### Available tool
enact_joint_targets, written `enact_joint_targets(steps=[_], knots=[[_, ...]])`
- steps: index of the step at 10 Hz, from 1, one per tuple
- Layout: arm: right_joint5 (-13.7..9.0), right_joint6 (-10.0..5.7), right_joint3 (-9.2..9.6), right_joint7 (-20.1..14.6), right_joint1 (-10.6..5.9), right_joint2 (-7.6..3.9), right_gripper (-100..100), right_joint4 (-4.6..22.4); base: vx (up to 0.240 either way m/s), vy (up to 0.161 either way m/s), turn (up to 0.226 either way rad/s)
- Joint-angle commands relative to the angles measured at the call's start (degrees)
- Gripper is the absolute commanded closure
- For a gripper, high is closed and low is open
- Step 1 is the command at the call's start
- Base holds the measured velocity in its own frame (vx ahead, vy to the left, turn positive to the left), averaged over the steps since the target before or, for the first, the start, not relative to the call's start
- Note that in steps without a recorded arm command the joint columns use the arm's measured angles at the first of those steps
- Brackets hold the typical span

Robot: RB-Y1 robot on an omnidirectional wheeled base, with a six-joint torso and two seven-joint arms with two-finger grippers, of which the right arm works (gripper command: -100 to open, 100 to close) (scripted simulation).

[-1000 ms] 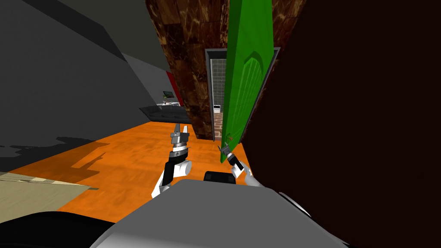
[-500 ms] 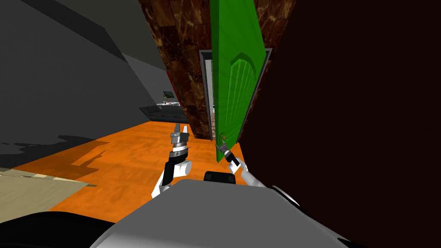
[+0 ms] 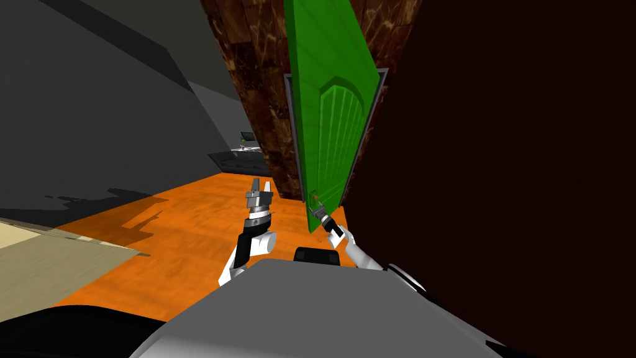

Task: Pull the door open

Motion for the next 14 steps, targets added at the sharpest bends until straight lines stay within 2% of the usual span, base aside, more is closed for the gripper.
enact_joint_targets(steps=[1, 8, 14], knots=[[0.35, 0.50, 0.08, -0.16, -0.64, 0.36, -100, 0.37, -0.007, -0.211, 0.107], [0.92, 1.38, 0.18, -0.36, -1.49, 0.62, -100, 0.65, -0.041, -0.196, 0.080], [0.85, 1.26, -0.09, -0.46, -1.66, 0.91, -100, 0.96, 0.042, 0.170, -0.092]])
